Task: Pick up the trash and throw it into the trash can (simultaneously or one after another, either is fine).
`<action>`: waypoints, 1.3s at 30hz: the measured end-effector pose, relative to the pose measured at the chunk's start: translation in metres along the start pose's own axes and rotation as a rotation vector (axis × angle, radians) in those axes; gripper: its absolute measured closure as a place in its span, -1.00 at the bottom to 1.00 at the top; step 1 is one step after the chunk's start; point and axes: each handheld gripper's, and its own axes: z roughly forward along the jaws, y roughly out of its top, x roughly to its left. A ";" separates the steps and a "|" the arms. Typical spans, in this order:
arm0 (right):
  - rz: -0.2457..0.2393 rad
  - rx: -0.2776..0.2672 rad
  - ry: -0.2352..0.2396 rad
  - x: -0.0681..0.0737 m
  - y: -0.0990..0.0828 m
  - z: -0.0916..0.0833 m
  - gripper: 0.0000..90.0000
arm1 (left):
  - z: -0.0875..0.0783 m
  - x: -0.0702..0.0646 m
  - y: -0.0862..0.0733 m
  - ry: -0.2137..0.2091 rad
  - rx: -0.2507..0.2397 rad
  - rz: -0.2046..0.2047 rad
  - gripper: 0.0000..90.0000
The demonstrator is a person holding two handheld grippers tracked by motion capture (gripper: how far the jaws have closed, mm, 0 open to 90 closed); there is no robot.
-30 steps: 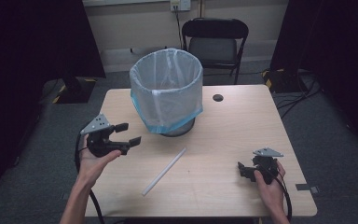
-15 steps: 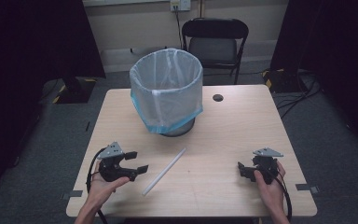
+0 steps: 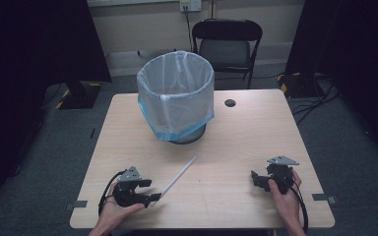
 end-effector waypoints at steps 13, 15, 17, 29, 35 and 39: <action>0.000 0.000 0.000 0.000 0.000 0.000 -0.76 | 0.014 -0.010 -0.003 -0.018 0.077 0.043 0.22; 0.000 0.000 0.000 0.000 0.000 0.000 -0.76 | 0.014 -0.011 -0.003 -0.033 0.076 0.047 0.23; 0.000 0.000 0.000 0.000 0.000 0.000 -0.76 | 0.014 -0.011 -0.004 -0.023 0.081 0.061 0.33; 0.000 0.001 0.000 0.000 0.000 0.000 -0.76 | 0.014 -0.011 -0.003 0.016 0.093 0.093 0.75; 0.000 0.000 0.000 0.000 0.000 0.000 -0.76 | 0.013 -0.010 -0.004 0.008 0.086 0.091 0.78; 0.000 0.000 0.000 0.000 0.000 0.000 -0.76 | 0.013 -0.006 -0.006 -0.015 0.069 0.069 0.78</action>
